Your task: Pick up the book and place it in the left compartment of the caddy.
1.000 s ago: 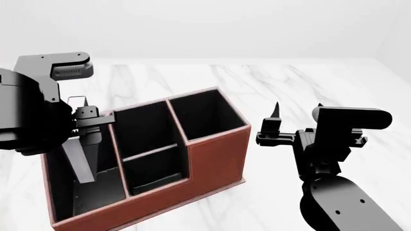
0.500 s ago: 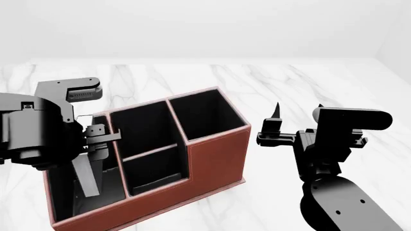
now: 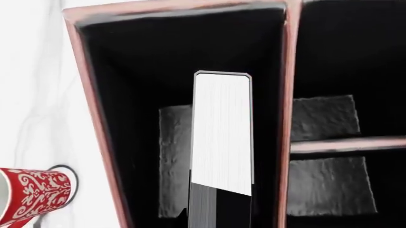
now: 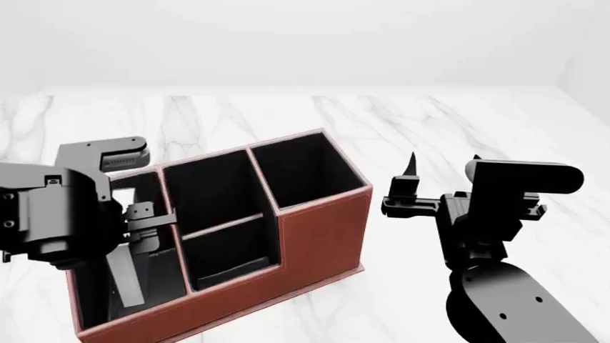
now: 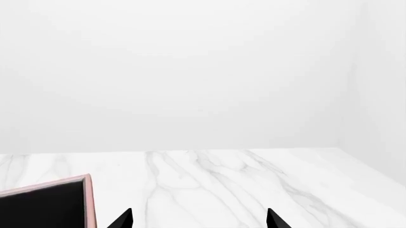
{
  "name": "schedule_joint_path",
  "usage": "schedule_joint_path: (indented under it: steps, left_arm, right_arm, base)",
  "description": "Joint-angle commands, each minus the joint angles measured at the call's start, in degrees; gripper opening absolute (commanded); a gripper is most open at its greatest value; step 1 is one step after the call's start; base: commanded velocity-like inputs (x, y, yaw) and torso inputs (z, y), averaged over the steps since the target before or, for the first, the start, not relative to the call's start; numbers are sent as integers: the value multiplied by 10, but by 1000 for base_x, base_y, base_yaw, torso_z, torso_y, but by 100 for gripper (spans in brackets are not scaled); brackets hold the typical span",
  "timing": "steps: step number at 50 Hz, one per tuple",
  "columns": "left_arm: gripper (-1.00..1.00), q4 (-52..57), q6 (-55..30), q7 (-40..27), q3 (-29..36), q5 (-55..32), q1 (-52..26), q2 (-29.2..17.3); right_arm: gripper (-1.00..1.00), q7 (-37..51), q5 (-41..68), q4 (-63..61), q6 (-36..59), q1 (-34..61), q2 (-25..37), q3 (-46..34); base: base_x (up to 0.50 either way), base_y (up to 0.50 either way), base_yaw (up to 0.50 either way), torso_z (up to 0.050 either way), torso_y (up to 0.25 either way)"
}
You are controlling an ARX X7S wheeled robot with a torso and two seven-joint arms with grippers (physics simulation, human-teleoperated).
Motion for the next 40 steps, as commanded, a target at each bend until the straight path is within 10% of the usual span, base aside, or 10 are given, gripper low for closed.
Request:
schedule_joint_path:
  steps: [1,40]
  left_arm:
    - [-100,-15,15,2,1,28,-3,-2]
    - [-100,-69,46,51,19,75,66,24]
  right_arm:
    - [100,2,3,-1,-1,0,1,0]
    - [100,7,9,1,-8,-3,6,-3]
  base:
    - [0,0,0,0,0]
    - [0,0,0,0,1]
